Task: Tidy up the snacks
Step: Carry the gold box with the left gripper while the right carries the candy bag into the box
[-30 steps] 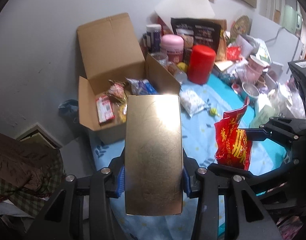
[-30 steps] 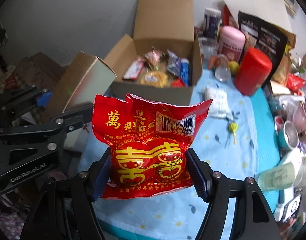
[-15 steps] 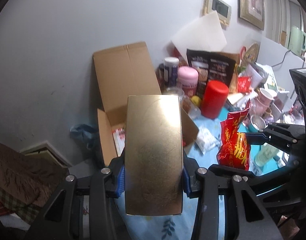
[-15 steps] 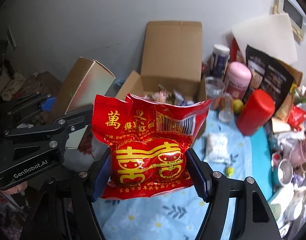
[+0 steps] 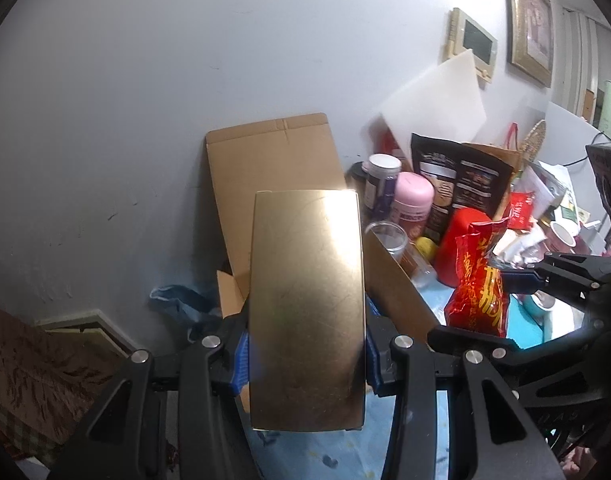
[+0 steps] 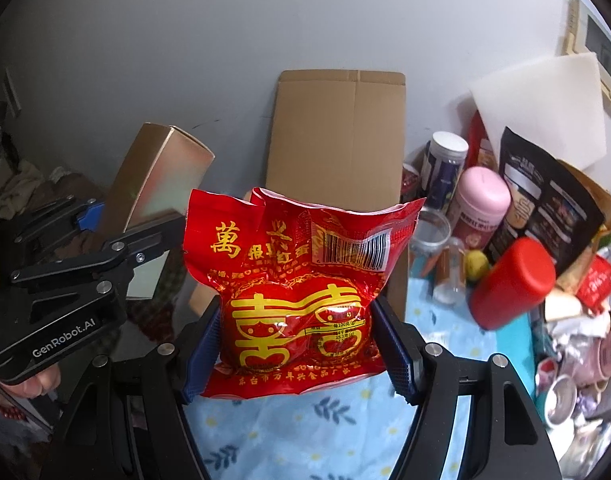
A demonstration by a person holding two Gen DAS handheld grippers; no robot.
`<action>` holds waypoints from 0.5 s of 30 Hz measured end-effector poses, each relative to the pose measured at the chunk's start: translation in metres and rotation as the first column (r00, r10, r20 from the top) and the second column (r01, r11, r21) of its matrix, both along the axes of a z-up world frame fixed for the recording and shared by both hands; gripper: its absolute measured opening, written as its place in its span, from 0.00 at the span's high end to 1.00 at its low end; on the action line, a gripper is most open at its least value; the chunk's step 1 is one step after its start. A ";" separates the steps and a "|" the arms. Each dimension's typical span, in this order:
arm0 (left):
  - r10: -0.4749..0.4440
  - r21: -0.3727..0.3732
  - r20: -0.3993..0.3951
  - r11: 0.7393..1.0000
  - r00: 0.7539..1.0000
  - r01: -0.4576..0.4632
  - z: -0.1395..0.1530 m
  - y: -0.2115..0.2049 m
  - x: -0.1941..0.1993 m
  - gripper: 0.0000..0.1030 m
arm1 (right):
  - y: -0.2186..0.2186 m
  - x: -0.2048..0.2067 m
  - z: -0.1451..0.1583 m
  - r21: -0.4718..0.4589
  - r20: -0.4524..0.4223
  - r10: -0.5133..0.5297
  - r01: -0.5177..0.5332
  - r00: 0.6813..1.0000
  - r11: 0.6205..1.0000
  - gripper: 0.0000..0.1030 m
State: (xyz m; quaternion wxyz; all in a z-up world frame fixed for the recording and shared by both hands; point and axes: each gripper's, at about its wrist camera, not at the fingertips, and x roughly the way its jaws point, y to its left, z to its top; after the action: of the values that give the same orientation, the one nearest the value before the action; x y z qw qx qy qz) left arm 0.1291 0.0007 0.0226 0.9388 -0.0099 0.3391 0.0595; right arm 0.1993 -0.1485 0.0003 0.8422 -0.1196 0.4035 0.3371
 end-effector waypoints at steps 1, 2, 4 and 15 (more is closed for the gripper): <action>0.001 -0.003 -0.002 1.000 1.000 -0.001 -0.002 0.004 0.007 0.58 | 0.002 0.007 -0.001 -0.002 0.000 -0.001 0.001 1.000 1.000 0.31; 0.002 -0.005 -0.003 1.000 1.000 -0.002 -0.004 0.006 0.011 0.58 | 0.004 0.014 -0.002 -0.003 0.000 0.000 0.000 1.000 1.000 0.31; 0.005 -0.008 -0.011 1.000 1.000 -0.005 -0.010 0.012 0.024 0.58 | 0.008 0.026 -0.005 0.002 0.000 0.010 -0.010 1.000 1.000 0.31; 0.015 -0.041 -0.086 0.999 0.996 -0.019 -0.057 0.041 0.084 0.58 | 0.035 0.087 -0.048 -0.023 -0.039 0.000 -0.001 0.999 1.000 0.31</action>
State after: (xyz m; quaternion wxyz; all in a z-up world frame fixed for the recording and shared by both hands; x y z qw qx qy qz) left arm 0.2135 0.0413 -0.0349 0.9225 -0.0298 0.3801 0.0608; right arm 0.2860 -0.1131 -0.0478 0.8328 -0.1226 0.4234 0.3349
